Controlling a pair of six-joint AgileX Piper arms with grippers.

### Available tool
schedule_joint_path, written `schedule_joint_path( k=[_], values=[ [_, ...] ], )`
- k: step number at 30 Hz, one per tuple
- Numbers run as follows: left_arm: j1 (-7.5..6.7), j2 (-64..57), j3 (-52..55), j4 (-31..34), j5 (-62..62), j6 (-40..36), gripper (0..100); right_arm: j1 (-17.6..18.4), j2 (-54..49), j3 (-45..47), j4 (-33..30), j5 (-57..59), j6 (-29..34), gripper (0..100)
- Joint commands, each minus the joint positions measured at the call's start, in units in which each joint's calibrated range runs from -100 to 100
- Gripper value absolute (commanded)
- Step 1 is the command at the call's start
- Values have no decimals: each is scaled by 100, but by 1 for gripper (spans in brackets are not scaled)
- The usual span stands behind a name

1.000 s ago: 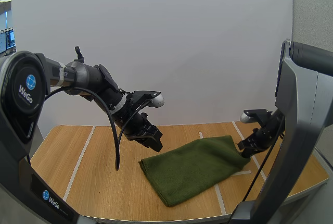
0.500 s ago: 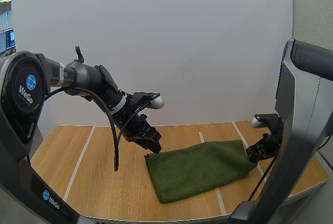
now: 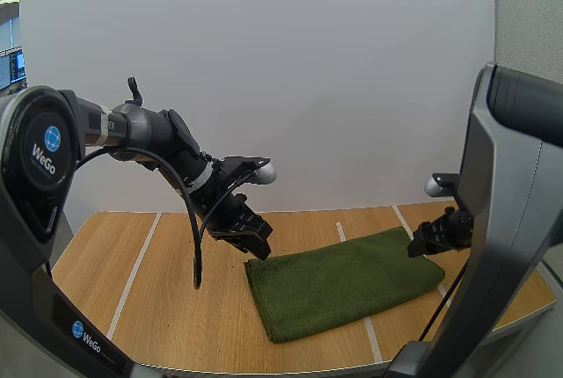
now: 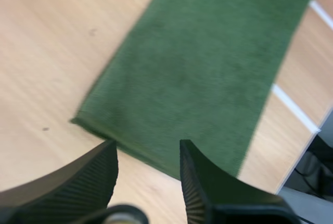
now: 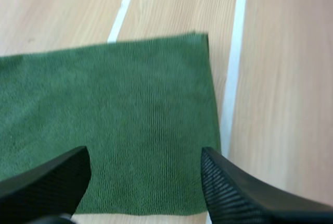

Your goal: Fold the towel

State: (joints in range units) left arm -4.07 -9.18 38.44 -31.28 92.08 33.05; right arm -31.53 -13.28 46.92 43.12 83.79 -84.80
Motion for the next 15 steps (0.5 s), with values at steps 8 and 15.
schedule_joint_path(
  k=[8, 15],
  values=[
    [33, 790, 16, 475, -1142, -291, 82, -20, -1579, 20, 122, 779, -51, 100],
    [33, 1513, 16, 463, -1903, -200, 82, -20, -1866, 20, 134, 1250, -19, 100]
  ],
)
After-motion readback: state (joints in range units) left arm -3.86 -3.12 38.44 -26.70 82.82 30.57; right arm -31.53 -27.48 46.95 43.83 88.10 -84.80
